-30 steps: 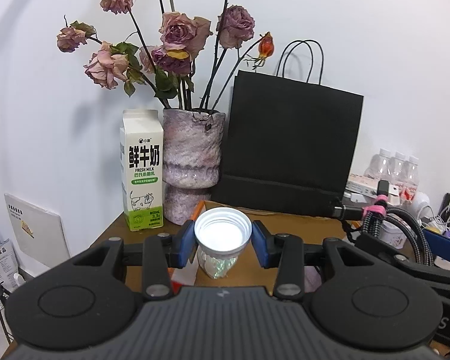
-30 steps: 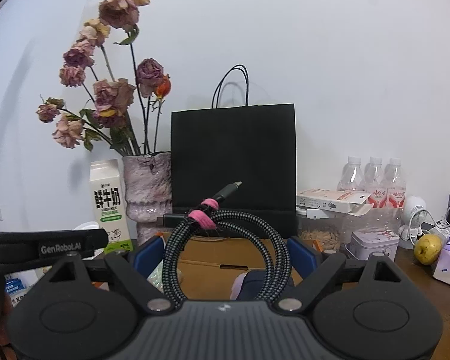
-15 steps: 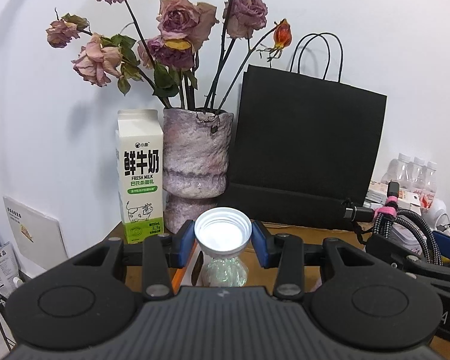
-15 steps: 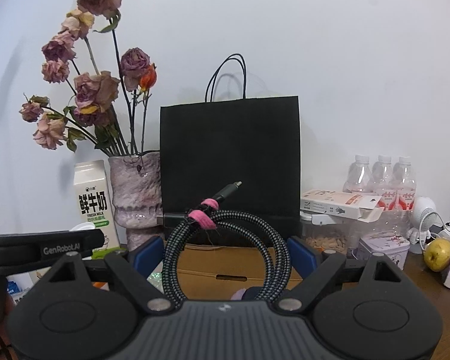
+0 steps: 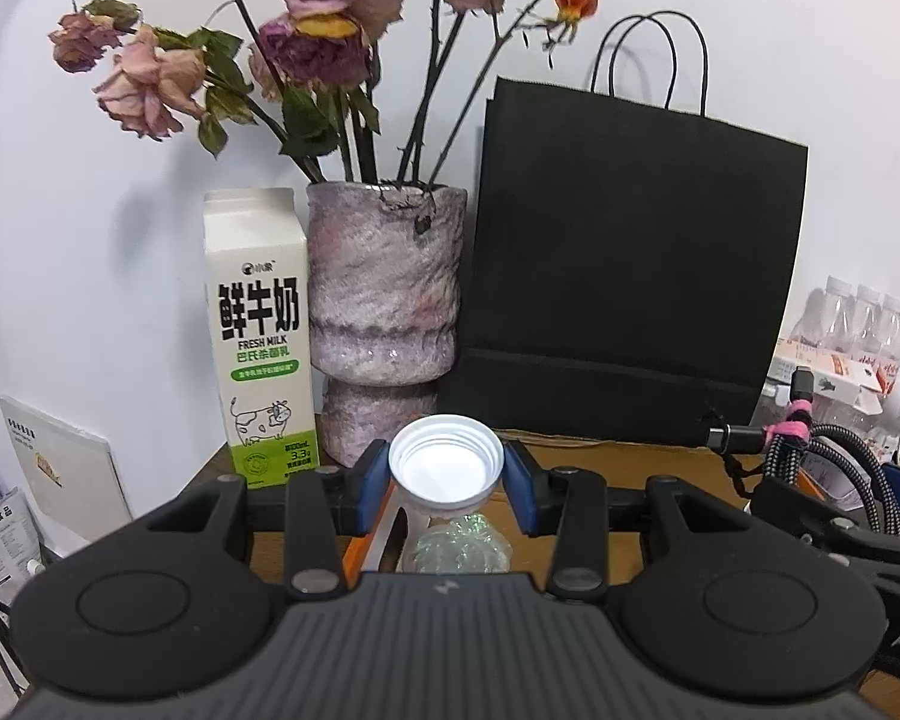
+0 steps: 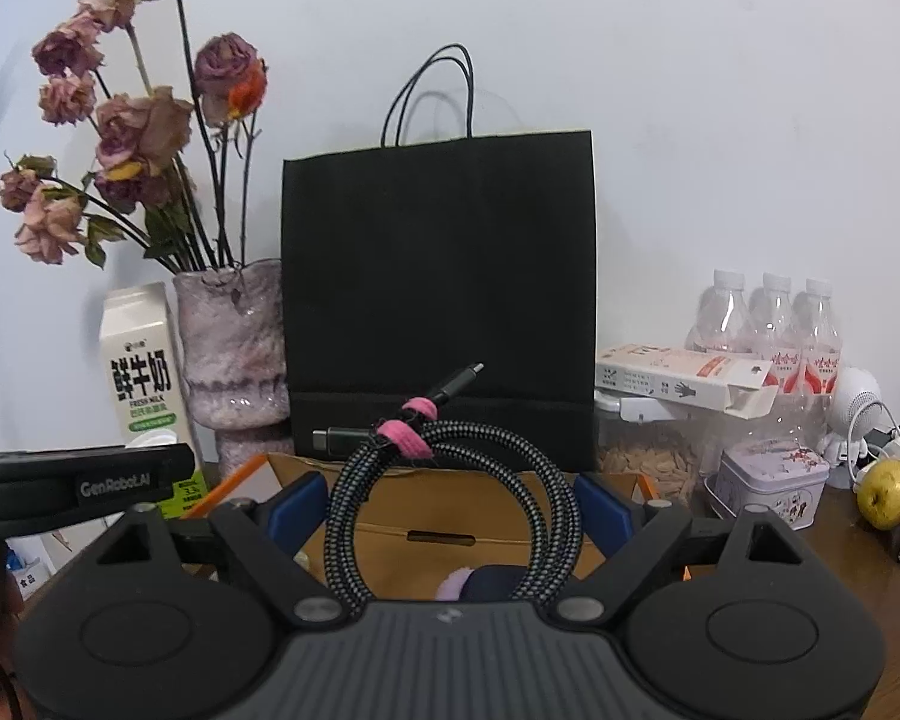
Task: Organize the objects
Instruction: 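Carry the white lid and black cable with both tools over the red box, then open the left tool to drop the lid while the right tool releases the cable into the box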
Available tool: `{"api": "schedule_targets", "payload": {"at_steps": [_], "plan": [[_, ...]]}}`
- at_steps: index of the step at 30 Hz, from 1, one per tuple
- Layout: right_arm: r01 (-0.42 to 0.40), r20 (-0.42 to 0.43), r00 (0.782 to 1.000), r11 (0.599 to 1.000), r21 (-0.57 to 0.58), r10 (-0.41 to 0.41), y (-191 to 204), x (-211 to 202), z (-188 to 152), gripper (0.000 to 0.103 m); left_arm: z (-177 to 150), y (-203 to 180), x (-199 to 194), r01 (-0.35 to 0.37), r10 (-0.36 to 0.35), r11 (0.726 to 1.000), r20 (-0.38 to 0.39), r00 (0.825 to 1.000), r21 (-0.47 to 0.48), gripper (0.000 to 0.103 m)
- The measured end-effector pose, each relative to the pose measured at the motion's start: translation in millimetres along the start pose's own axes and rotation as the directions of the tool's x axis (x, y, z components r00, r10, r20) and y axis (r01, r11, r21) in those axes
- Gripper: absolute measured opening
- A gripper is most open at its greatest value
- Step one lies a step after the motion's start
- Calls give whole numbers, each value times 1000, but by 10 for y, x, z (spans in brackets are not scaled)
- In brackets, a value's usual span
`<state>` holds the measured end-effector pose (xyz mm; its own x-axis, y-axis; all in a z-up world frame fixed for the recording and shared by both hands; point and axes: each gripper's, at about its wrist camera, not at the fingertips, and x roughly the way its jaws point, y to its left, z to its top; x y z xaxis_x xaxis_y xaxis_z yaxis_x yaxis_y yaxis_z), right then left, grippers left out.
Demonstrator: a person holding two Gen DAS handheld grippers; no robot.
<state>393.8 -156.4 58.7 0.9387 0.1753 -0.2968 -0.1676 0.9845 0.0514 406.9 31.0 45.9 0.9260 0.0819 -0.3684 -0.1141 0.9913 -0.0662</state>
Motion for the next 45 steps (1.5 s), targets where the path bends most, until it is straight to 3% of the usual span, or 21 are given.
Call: {"api": "schedule_targets", "payload": {"at_steps": [9,11,12,13,15,31,45], "plan": [[53,-54,997,999,-14,-54,7,161,-91,89,-96,-37,200,-13,14,1000,-38,999,22,43],[65,-77,995,998,-11,-66,-13,207,-103,89,-102,-35,215,-22,23,1000,-45,999,22,63],[79,-95,992,997,-6,-80,-31,241,-113,89,-101,-29,211,-27,28,999,-40,999,17,88],[90,-110,990,996,-3,-90,-46,265,-122,92,-101,-22,200,-35,35,999,-25,999,11,103],[107,-134,986,994,18,-104,-89,302,-142,103,-101,-22,169,-58,58,998,10,998,11,103],[100,-123,988,994,53,-93,-136,210,-115,103,-86,-2,140,-58,58,998,-9,998,1,103],[70,-71,995,995,69,-65,-122,-216,-12,103,-145,53,-232,-44,45,999,15,999,-10,103]]}}
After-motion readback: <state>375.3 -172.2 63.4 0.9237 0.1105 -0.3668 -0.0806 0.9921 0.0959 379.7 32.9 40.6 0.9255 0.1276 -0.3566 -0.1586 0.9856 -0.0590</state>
